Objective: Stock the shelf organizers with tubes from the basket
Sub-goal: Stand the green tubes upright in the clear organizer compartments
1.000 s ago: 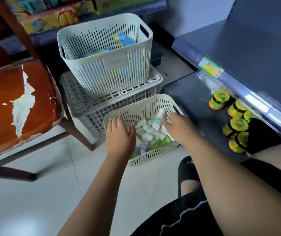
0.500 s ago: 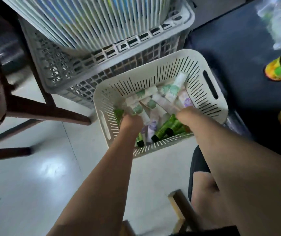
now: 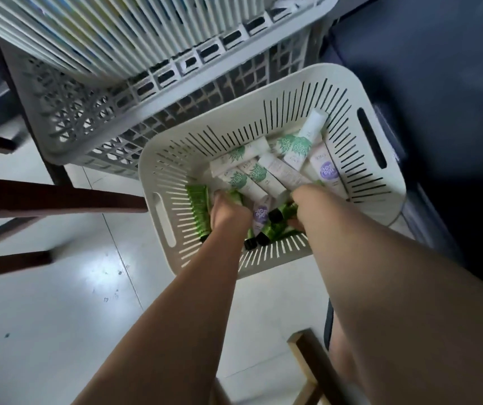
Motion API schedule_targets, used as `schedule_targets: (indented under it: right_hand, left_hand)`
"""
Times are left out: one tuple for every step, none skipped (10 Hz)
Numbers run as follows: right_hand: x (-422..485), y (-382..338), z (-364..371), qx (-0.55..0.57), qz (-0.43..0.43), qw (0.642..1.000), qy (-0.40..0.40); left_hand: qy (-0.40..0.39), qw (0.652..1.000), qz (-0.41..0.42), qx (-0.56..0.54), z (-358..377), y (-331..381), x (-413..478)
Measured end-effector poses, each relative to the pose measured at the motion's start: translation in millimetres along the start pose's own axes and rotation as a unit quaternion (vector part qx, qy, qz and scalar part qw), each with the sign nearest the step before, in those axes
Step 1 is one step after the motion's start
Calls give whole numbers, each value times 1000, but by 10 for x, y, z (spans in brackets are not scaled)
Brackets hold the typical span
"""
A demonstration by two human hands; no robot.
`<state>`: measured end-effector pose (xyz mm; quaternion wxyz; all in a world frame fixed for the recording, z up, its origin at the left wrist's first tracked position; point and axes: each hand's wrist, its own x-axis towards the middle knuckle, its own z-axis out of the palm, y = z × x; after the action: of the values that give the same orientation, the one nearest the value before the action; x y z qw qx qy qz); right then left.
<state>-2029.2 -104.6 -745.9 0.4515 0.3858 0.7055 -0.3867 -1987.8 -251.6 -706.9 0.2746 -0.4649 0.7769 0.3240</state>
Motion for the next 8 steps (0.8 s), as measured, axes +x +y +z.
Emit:
schedule_targets:
  right_hand:
    - [-22,-50,-29,3,59,998,-10]
    - [-139,-93,-83,52,36,997,-38]
    - [-301,-73,-99,112,5,991,-78]
    - [-548,-95,-154,130,-67,983,-107]
    - [-805,-106,-241,165,-139,969,-120]
    - [-1055,-74,-338,213,-178,953,-120]
    - [-1351,-34,-475,256,-214,935,-117]
    - [-1668,-47,-642,284,-265,914,-117]
  left_hand:
    - [-6,998,-42,-44,-39,50,14]
    - [-28,995,-70,-71,-86,-12,66]
    - [-80,981,-93,-150,-209,-68,-65]
    - [-121,971,-67,-194,-350,-185,-139]
    - [-110,962,-27,-250,-535,-224,-297]
    - [-122,943,56,-303,-746,-140,-583]
    - [-152,911,136,-359,-947,40,-935]
    - [-176,883,209,-383,-1092,205,-1287]
